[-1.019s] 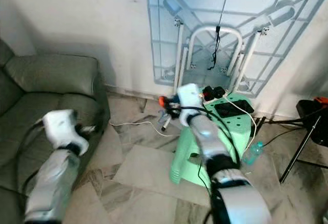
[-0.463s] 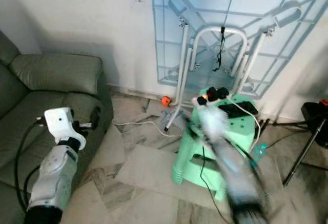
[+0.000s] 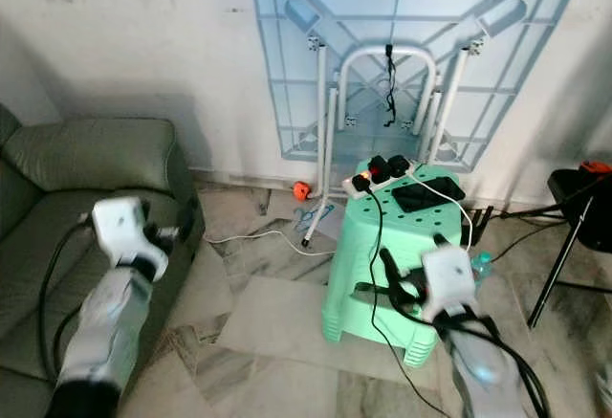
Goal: Move the pillow to the sofa
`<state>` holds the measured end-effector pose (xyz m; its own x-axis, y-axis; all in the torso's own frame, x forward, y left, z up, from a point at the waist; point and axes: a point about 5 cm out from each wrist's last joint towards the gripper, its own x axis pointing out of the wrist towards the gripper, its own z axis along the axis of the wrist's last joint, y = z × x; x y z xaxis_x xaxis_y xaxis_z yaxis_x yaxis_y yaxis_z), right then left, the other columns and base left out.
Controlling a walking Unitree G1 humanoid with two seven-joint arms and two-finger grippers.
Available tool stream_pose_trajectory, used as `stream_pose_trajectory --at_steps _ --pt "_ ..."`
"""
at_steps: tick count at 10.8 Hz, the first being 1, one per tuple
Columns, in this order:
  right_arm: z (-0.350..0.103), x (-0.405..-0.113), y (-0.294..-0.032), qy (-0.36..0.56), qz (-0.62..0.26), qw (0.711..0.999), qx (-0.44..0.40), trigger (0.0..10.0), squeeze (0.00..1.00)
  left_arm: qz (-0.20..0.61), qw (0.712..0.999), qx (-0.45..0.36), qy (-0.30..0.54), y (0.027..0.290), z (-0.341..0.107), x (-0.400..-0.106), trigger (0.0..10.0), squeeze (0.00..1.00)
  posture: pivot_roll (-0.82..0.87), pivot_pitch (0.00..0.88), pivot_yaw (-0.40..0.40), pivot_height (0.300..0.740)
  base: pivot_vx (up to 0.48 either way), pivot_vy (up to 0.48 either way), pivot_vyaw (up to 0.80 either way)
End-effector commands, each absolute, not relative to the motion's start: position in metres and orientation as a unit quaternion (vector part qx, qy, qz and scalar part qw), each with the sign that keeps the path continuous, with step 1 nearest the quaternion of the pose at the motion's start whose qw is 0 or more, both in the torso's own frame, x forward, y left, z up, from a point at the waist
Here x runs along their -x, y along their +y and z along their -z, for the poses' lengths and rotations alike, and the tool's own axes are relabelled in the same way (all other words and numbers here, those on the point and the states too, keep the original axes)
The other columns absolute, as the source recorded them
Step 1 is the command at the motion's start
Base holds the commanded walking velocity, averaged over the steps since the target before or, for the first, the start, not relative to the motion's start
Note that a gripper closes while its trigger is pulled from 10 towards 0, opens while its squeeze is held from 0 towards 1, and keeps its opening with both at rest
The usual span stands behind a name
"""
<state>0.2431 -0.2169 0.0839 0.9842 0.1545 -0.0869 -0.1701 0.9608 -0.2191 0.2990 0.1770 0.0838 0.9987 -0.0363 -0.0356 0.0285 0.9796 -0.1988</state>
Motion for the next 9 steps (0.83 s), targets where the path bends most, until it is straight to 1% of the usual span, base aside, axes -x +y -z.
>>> stream_pose_trajectory --at_steps 1,2,4,6,7,8,9 --pt "-0.082 -0.241 -0.216 0.037 -0.074 0.991 0.108 10.0 0.0 0.005 0.995 0.094 0.03 0.186 -0.077 -0.294 10.0 0.0 -0.25 0.0 0.11 0.74 0.0 0.0 0.0" --pt "-0.075 -0.242 -0.221 0.048 -0.052 0.993 0.099 10.0 0.0 0.006 0.995 0.091 0.034 0.186 -0.075 -0.292 10.0 0.0 -0.25 0.0 0.113 0.74 0.0 0.0 0.0" --pt "-0.073 -0.245 -0.219 0.048 -0.041 0.994 0.092 10.0 0.0 0.014 0.995 0.087 0.036 0.184 -0.076 -0.295 10.0 0.0 -0.24 0.0 0.132 0.74 0.0 0.0 0.0" --pt "-0.063 -0.234 -0.217 0.054 -0.022 0.995 0.085 10.0 0.0 0.029 0.996 0.081 0.038 0.185 -0.077 -0.295 10.0 0.0 -0.28 0.0 0.17 0.74 0.0 0.0 0.0" --pt "-0.054 -0.226 -0.22 0.064 -0.01 0.994 0.087 10.0 0.0 0.045 0.995 0.079 0.045 0.181 -0.075 -0.3 10.0 0.0 -0.32 0.0 0.194 0.74 0.0 0.0 0.0" --pt "-0.054 -0.225 -0.222 0.065 -0.001 0.993 0.095 10.0 0.0 0.068 0.994 0.073 0.041 0.172 -0.081 -0.311 10.0 0.0 -0.36 0.001 0.202 0.74 0.0 0.0 0.0" --pt "-0.055 -0.218 -0.224 0.063 0.014 0.993 0.099 10.0 0.0 0.091 0.993 0.07 0.037 0.163 -0.085 -0.319 10.0 0.0 -0.41 0.017 0.217 0.74 0.0 0.0 0.0"
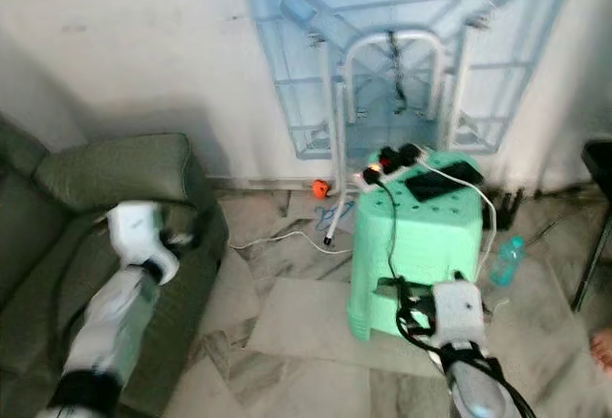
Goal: Move the pillow to the sofa
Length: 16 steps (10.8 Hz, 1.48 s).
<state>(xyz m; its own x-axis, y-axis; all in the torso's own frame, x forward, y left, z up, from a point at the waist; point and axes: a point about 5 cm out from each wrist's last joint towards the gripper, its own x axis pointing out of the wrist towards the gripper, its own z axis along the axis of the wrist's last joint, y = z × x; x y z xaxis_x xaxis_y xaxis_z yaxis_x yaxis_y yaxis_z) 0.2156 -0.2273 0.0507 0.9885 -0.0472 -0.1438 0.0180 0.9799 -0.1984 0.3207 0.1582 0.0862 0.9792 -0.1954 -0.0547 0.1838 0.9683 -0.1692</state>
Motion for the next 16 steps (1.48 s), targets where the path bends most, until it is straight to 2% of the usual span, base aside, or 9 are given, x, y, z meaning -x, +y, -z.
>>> stream_pose_trajectory --at_steps 1,2,4,5,6,8,12,14,16 --pt "-0.056 -0.215 -0.225 0.061 0.018 0.993 0.1 10.0 0.0 0.111 0.99 0.071 0.042 0.155 -0.086 -0.326 10.0 0.0 -0.45 0.012 0.237 0.74 0.0 0.0 0.0" --pt "-0.068 -0.213 -0.219 0.048 0.019 0.994 0.098 10.0 0.0 0.137 0.987 0.066 0.048 0.147 -0.087 -0.328 10.0 0.0 -0.48 0.025 0.266 0.74 0.0 0.0 0.0" --pt "-0.078 -0.225 -0.204 0.032 0.014 0.997 0.072 10.0 0.0 0.165 0.982 0.061 0.074 0.139 -0.073 -0.316 10.0 0.0 -0.43 0.036 0.28 0.74 0.0 0.0 0.0" --pt "-0.076 -0.237 -0.186 0.035 -0.039 0.996 0.068 10.0 0.0 0.153 0.982 0.065 0.092 0.143 -0.063 -0.299 10.0 0.0 -0.36 0.032 0.278 0.74 0.0 0.0 0.0" --pt "-0.076 -0.241 -0.179 0.036 -0.061 0.995 0.066 10.0 0.0 0.147 0.982 0.062 0.097 0.147 -0.057 -0.287 10.0 0.0 -0.33 0.024 0.271 0.74 0.0 0.0 0.0" --pt "-0.077 -0.258 -0.165 0.034 -0.078 0.995 0.05 10.0 0.0 0.122 0.985 0.046 0.114 0.162 -0.045 -0.264 10.0 0.0 -0.26 0.0 0.25 0.74 0.0 0.0 0.0" --pt "-0.074 -0.281 -0.135 0.04 -0.124 0.991 0.02 10.0 0.0 0.078 0.986 0.048 0.142 0.178 -0.045 -0.237 10.0 0.0 -0.13 0.0 0.204 0.74 0.0 0.0 0.0" --pt "-0.075 -0.286 -0.132 0.039 -0.112 0.993 0.008 10.0 0.0 0.081 0.983 0.05 0.156 0.18 -0.046 -0.234 10.0 0.0 -0.14 0.0 0.217 0.74 0.0 0.0 0.0" --pt "-0.073 -0.288 -0.142 0.04 -0.087 0.995 0.006 10.0 0.0 0.104 0.98 0.056 0.16 0.171 -0.048 -0.239 10.0 0.0 -0.16 0.0 0.218 0.74 0.0 0.0 0.0"
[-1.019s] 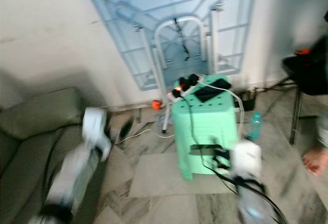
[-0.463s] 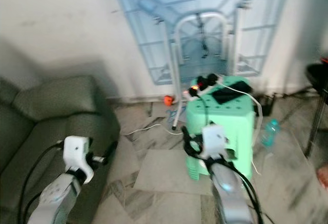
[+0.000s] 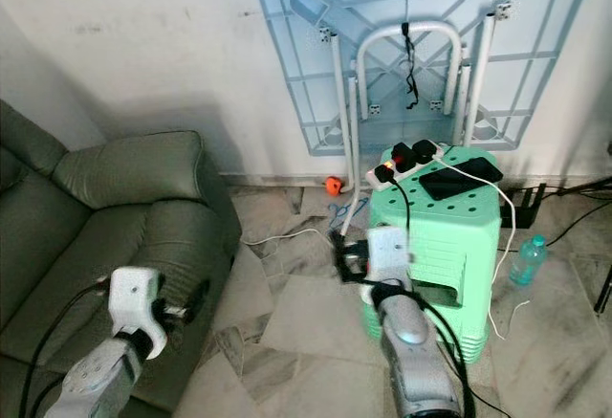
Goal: Move the pillow to the sofa
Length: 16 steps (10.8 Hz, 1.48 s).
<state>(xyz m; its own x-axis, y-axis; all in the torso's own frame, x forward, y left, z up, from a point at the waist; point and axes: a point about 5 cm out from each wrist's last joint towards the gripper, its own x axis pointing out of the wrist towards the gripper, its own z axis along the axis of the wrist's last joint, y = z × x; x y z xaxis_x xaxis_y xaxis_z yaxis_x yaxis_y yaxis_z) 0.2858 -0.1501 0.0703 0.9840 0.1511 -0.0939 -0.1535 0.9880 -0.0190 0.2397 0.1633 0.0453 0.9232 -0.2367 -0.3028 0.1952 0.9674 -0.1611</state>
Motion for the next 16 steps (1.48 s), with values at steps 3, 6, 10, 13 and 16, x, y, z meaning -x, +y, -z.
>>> stream_pose_trajectory --at_steps 3,6,10,13,16 --pt "-0.073 -0.294 -0.147 0.043 -0.1 0.994 0.029 10.0 0.0 0.043 0.987 0.069 0.14 0.179 -0.053 -0.25 10.0 0.0 -0.17 0.0 0.159 0.74 0.0 0.0 0.0" --pt "-0.085 -0.31 -0.142 0.024 -0.109 0.993 0.045 10.0 0.0 0.026 0.991 0.083 0.101 0.17 -0.065 -0.259 10.0 0.0 -0.16 0.0 0.131 0.74 0.0 0.0 0.48" --pt "-0.083 -0.308 -0.139 0.025 -0.117 0.992 0.046 10.0 0.0 0.009 0.992 0.09 0.09 0.171 -0.061 -0.255 10.0 0.0 -0.19 0.0 0.118 0.74 0.0 0.0 0.8" --pt "-0.081 -0.307 -0.131 0.028 -0.123 0.991 0.041 10.0 0.0 -0.007 0.99 0.129 0.054 0.175 -0.074 -0.258 10.0 0.0 -0.16 0.004 0.132 0.74 0.0 0.0 0.8" --pt "-0.086 -0.312 -0.135 0.022 -0.121 0.991 0.046 10.0 0.0 -0.036 0.991 0.111 0.062 0.178 -0.073 -0.258 10.0 0.0 -0.15 0.009 0.127 0.74 0.0 0.0 0.8"
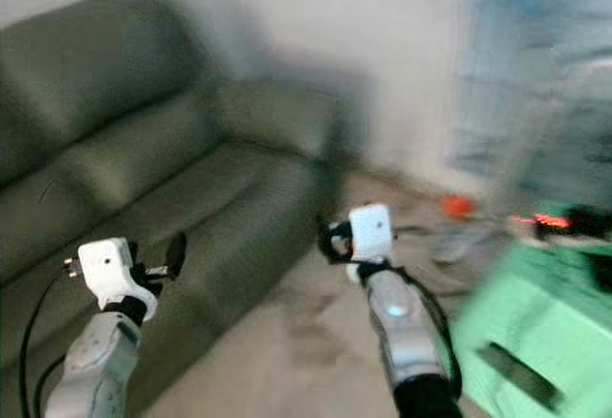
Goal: Move the pillow to the sofa
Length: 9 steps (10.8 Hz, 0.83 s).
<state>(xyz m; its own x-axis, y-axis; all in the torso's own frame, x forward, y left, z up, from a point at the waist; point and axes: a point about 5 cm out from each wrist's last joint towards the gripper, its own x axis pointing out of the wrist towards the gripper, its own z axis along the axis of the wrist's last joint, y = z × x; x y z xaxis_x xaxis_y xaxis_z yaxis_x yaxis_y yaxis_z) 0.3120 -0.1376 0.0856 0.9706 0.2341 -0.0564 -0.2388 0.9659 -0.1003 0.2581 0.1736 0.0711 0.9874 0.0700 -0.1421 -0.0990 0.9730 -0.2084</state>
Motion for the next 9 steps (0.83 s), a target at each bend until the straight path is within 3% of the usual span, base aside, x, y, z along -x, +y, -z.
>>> stream_pose_trajectory --at_steps 1,2,3,4,6,9 --pt "-0.085 -0.313 -0.134 0.023 -0.126 0.991 0.049 10.0 0.0 -0.103 0.989 0.066 0.079 0.184 -0.073 -0.256 10.0 0.0 -0.14 0.009 0.121 0.74 0.0 0.0 0.8" --pt "-0.087 -0.315 -0.128 0.02 -0.136 0.989 0.051 10.0 0.0 -0.179 0.978 -0.051 0.095 0.2 -0.07 -0.246 10.0 0.0 -0.13 0.008 0.113 0.74 0.0 0.0 0.8" --pt "-0.089 -0.316 -0.125 0.015 -0.146 0.988 0.055 10.0 0.0 -0.083 0.993 0.049 0.069 0.191 -0.068 -0.247 10.0 0.0 -0.13 0.011 0.106 0.74 0.0 0.0 0.8" --pt "-0.09 -0.315 -0.122 0.012 -0.159 0.985 0.063 10.0 0.0 -0.132 0.987 0.042 0.079 0.199 -0.066 -0.242 10.0 0.0 -0.13 0.016 0.095 0.74 0.0 0.0 0.8" --pt "-0.09 -0.316 -0.126 0.013 -0.154 0.986 0.062 10.0 0.0 -0.158 0.983 0.037 0.085 0.2 -0.065 -0.241 10.0 0.0 -0.13 0.014 0.087 0.74 0.0 0.0 0.8" --pt "-0.084 -0.308 -0.131 0.018 -0.14 0.988 0.057 10.0 0.0 -0.074 0.992 0.008 0.098 0.182 -0.06 -0.248 10.0 0.0 -0.15 0.012 0.1 0.74 0.0 0.0 0.8"
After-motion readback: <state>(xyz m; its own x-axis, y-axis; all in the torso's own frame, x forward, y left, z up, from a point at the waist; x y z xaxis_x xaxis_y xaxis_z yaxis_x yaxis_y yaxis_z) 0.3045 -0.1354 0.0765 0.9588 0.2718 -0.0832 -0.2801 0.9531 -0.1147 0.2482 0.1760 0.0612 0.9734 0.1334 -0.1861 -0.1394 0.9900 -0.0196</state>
